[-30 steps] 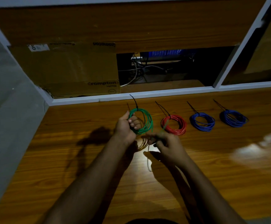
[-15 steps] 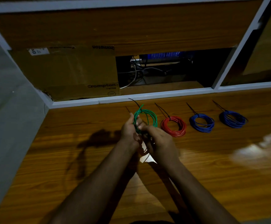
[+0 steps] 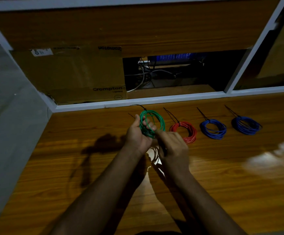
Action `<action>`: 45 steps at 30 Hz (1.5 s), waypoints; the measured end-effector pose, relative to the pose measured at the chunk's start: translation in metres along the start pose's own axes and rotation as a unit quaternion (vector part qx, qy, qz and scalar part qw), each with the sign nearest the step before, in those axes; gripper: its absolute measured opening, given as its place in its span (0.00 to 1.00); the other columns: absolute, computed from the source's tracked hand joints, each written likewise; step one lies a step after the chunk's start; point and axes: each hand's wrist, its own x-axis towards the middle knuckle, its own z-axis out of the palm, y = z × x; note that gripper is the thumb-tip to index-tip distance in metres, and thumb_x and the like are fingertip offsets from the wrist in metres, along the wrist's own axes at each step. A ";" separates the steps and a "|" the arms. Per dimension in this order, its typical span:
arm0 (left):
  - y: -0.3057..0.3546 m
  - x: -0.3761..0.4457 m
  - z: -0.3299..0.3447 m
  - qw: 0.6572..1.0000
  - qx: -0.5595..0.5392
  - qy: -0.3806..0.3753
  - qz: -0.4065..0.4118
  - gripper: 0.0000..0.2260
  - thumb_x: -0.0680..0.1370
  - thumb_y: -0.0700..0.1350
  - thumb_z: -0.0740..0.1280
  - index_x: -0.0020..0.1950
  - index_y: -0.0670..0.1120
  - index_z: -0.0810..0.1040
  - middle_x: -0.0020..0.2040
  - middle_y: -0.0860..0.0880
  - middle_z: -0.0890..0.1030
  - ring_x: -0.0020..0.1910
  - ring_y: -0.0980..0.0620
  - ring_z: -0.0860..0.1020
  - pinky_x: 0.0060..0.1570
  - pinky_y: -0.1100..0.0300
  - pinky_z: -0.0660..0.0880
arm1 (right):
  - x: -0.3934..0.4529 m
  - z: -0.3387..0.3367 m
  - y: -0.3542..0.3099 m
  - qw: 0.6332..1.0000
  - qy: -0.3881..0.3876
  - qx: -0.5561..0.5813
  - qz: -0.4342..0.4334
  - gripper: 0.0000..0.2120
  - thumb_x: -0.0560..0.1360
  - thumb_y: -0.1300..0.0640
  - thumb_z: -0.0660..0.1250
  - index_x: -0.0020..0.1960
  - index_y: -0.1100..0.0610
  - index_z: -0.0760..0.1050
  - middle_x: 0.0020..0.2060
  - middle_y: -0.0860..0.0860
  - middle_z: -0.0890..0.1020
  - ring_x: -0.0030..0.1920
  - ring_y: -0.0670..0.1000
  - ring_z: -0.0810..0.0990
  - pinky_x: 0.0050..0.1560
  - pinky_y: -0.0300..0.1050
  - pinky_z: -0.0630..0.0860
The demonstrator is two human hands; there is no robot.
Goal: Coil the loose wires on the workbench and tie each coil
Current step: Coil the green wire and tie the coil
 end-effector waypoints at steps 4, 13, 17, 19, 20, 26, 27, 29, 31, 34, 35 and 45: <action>-0.004 -0.002 0.003 1.000 0.001 -0.018 0.004 0.21 0.85 0.55 0.51 0.39 0.44 0.68 0.30 0.49 0.69 0.28 0.54 0.69 0.36 0.61 0.68 | 0.003 0.004 0.001 0.999 -0.005 -0.037 -0.006 0.21 0.73 0.67 0.70 0.65 0.57 0.76 0.49 0.52 0.80 0.48 0.52 0.76 0.42 0.48 0.75; -0.007 0.007 -0.007 0.999 0.008 -0.033 0.037 0.15 0.83 0.54 0.55 0.45 0.44 0.68 0.35 0.48 0.71 0.31 0.53 0.70 0.34 0.61 0.72 | 0.005 0.005 -0.001 0.999 0.003 -0.049 0.009 0.18 0.71 0.66 0.70 0.61 0.58 0.77 0.48 0.51 0.79 0.47 0.51 0.74 0.42 0.39 0.69; -0.007 0.011 -0.011 0.999 0.010 -0.035 0.040 0.14 0.81 0.55 0.58 0.49 0.44 0.67 0.37 0.46 0.71 0.32 0.51 0.71 0.32 0.59 0.75 | 0.004 0.004 -0.002 0.998 0.021 -0.051 0.000 0.15 0.73 0.63 0.66 0.60 0.59 0.77 0.46 0.52 0.79 0.46 0.52 0.74 0.41 0.39 0.68; -0.007 0.013 -0.011 0.998 0.021 -0.033 0.039 0.15 0.79 0.56 0.59 0.51 0.43 0.68 0.37 0.46 0.72 0.33 0.51 0.72 0.33 0.60 0.75 | 0.004 0.005 -0.002 0.999 0.015 -0.051 -0.012 0.15 0.74 0.60 0.63 0.60 0.60 0.77 0.45 0.53 0.79 0.45 0.52 0.74 0.39 0.44 0.72; -0.008 0.012 -0.011 0.998 0.029 -0.031 0.038 0.17 0.78 0.56 0.61 0.55 0.43 0.67 0.38 0.46 0.72 0.34 0.51 0.72 0.34 0.60 0.75 | 0.005 0.005 -0.003 0.999 0.009 -0.049 -0.018 0.16 0.74 0.60 0.62 0.60 0.60 0.77 0.45 0.53 0.79 0.45 0.53 0.74 0.39 0.46 0.73; -0.010 0.013 -0.016 0.997 0.058 -0.023 0.041 0.29 0.68 0.57 0.73 0.59 0.48 0.62 0.36 0.48 0.65 0.33 0.50 0.67 0.35 0.57 0.72 | 0.004 0.003 -0.007 0.998 -0.011 -0.044 -0.041 0.13 0.77 0.63 0.67 0.61 0.60 0.78 0.48 0.54 0.80 0.44 0.53 0.75 0.38 0.48 0.75; -0.008 0.014 -0.017 0.997 0.067 -0.013 0.042 0.26 0.71 0.57 0.72 0.59 0.49 0.61 0.35 0.48 0.63 0.33 0.50 0.65 0.34 0.57 0.70 | 0.002 0.004 -0.006 0.999 -0.010 -0.031 -0.041 0.13 0.76 0.64 0.69 0.60 0.60 0.79 0.48 0.54 0.80 0.44 0.52 0.77 0.38 0.48 0.76; -0.005 0.010 -0.014 0.995 0.093 0.001 0.047 0.17 0.76 0.55 0.66 0.53 0.46 0.65 0.33 0.49 0.61 0.30 0.52 0.63 0.31 0.59 0.69 | 0.004 0.003 -0.004 0.999 0.003 0.034 -0.027 0.12 0.75 0.64 0.72 0.58 0.59 0.80 0.48 0.53 0.81 0.44 0.50 0.79 0.38 0.45 0.78; -0.001 0.001 -0.008 0.992 0.114 0.003 0.059 0.10 0.80 0.53 0.62 0.49 0.47 0.67 0.32 0.51 0.61 0.28 0.55 0.63 0.28 0.62 0.67 | 0.012 -0.001 -0.001 0.995 0.025 0.098 -0.001 0.10 0.76 0.62 0.71 0.57 0.58 0.80 0.49 0.51 0.81 0.46 0.47 0.80 0.41 0.41 0.79; 0.001 -0.015 0.003 0.982 0.156 0.010 0.110 0.05 0.85 0.47 0.54 0.55 0.49 0.67 0.29 0.53 0.63 0.25 0.58 0.63 0.27 0.65 0.63 | 0.035 -0.011 0.000 0.989 0.046 0.128 0.050 0.09 0.77 0.59 0.69 0.57 0.57 0.80 0.48 0.49 0.83 0.46 0.42 0.81 0.44 0.37 0.80; 0.001 -0.019 0.006 0.978 0.172 0.005 0.117 0.05 0.86 0.47 0.53 0.54 0.50 0.68 0.29 0.54 0.64 0.25 0.59 0.63 0.27 0.65 0.62 | 0.044 -0.015 -0.003 0.986 0.039 0.148 0.073 0.09 0.77 0.58 0.70 0.57 0.56 0.81 0.47 0.47 0.83 0.46 0.40 0.81 0.44 0.35 0.79; -0.004 -0.027 0.007 0.919 0.345 0.012 0.190 0.09 0.85 0.50 0.55 0.52 0.49 0.72 0.37 0.50 0.76 0.38 0.52 0.76 0.42 0.53 0.74 | 0.067 -0.014 -0.019 0.959 -0.021 0.224 0.170 0.10 0.75 0.58 0.72 0.57 0.51 0.83 0.47 0.39 0.82 0.47 0.31 0.79 0.45 0.27 0.76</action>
